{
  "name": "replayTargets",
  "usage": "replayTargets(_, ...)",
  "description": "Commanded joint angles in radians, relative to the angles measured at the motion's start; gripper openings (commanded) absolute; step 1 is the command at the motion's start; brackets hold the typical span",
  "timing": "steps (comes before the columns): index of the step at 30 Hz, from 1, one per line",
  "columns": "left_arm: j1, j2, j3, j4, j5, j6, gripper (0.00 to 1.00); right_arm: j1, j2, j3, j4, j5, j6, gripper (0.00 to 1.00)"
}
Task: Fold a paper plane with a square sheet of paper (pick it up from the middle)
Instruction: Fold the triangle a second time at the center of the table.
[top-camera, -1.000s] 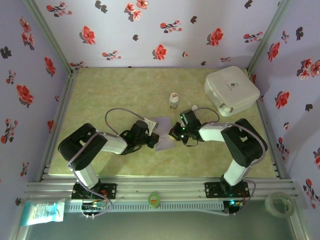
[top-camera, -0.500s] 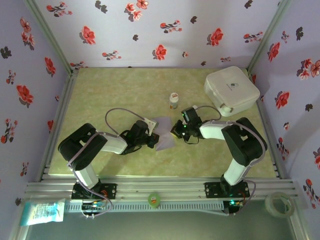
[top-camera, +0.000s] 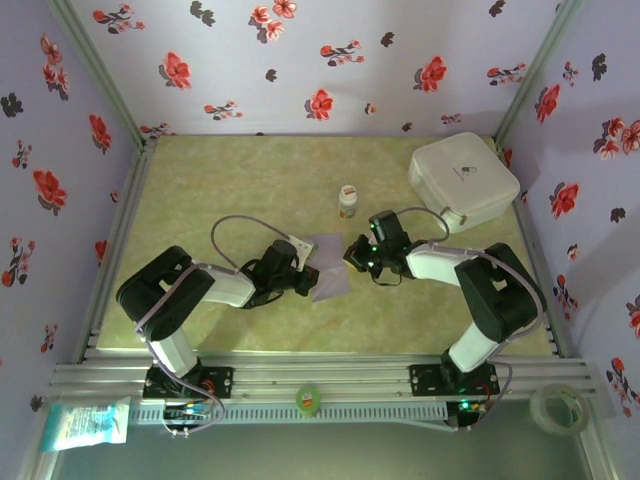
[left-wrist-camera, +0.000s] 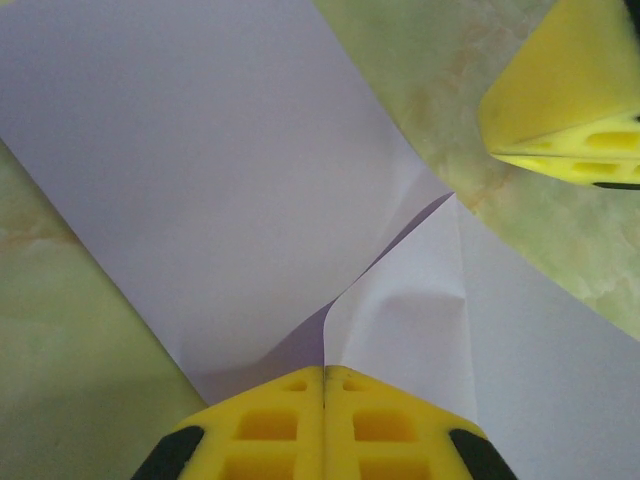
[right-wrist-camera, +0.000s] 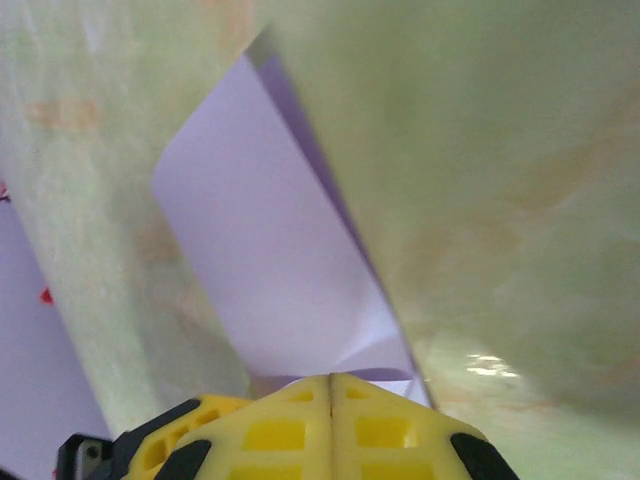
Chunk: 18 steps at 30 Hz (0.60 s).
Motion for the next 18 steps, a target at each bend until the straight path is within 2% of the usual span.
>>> replayTargets(1, 0.008, 0.022, 0.001, -0.075, 0.004, 0.017, 0.00, 0.044, 0.003, 0.020, 0.013, -0.050, -0.011, 0.00)
replayTargets(6, 0.008, 0.025, -0.008, -0.070, 0.004, 0.014, 0.00, 0.081, 0.037, 0.024, 0.007, -0.049, -0.006, 0.00)
replayTargets(18, 0.008, 0.030, 0.000, -0.074, 0.004, 0.021, 0.00, 0.084, 0.095, 0.025, 0.066, -0.084, 0.009, 0.00)
